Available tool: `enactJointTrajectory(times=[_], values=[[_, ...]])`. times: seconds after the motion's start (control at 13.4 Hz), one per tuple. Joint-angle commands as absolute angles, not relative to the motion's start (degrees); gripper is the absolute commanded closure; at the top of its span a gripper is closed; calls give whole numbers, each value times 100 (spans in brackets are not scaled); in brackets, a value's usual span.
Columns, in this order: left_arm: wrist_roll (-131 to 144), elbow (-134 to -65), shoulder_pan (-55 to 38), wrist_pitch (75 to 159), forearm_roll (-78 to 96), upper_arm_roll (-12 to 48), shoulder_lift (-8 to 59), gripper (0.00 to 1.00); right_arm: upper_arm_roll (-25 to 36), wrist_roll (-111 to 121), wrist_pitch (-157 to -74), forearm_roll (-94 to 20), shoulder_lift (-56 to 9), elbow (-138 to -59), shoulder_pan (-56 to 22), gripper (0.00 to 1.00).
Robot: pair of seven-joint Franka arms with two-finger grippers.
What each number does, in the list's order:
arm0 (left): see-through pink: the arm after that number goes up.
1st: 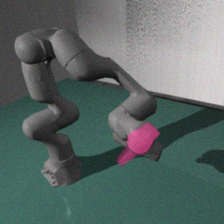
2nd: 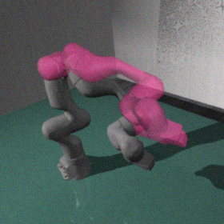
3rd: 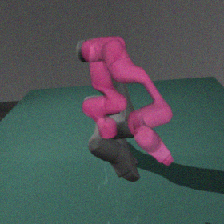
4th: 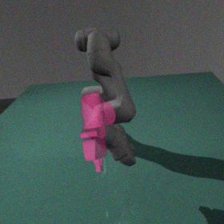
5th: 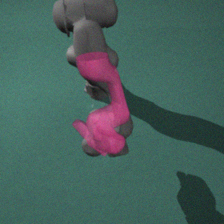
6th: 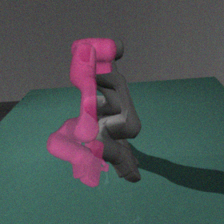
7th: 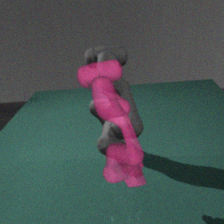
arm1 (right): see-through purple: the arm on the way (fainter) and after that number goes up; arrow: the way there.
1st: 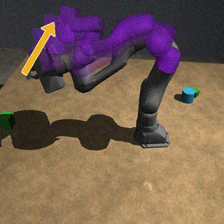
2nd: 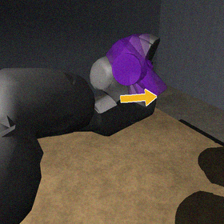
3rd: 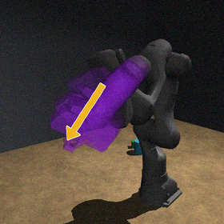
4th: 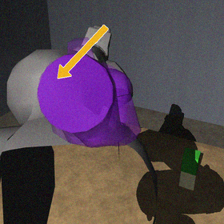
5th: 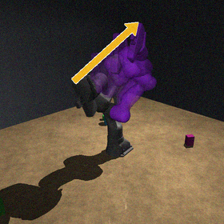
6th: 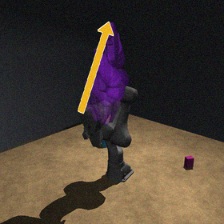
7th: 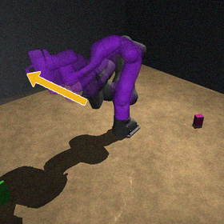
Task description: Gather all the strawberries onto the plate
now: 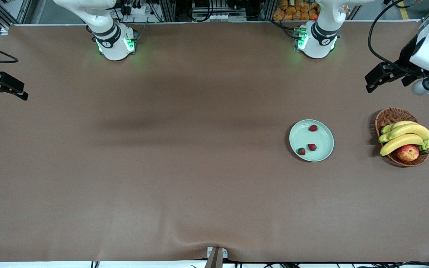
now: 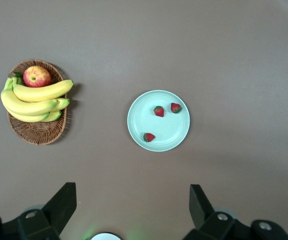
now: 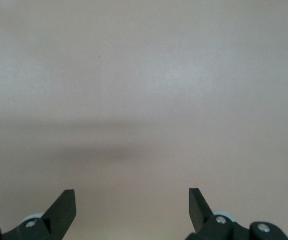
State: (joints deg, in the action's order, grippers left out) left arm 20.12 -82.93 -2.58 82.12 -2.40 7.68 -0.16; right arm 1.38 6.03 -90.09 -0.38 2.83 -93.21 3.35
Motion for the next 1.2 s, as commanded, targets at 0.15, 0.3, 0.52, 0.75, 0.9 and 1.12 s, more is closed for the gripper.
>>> enactJointTrajectory(times=[0.15,0.3,0.52,0.75,0.9,1.12], values=[[1942,-8920,-764,8183,-36,-25,-588,0,132,659,-8956,-26,281,-9264,325,0],[1934,-8930,-730,8069,53,-114,-659,0,114,659,-8947,-35,281,-9264,308,0],[1802,-8956,-712,7919,53,-193,-790,0,106,633,-8947,-35,281,-9264,229,0],[1453,-8930,-703,7884,0,-211,-791,0,114,615,-8930,-35,272,-9272,229,0],[1283,-8903,-651,7893,-18,-220,-756,0,105,624,-8930,-35,272,-9272,228,0],[1310,-8842,-650,7884,-44,-202,-747,0,114,624,-8921,-35,281,-9272,237,0]])
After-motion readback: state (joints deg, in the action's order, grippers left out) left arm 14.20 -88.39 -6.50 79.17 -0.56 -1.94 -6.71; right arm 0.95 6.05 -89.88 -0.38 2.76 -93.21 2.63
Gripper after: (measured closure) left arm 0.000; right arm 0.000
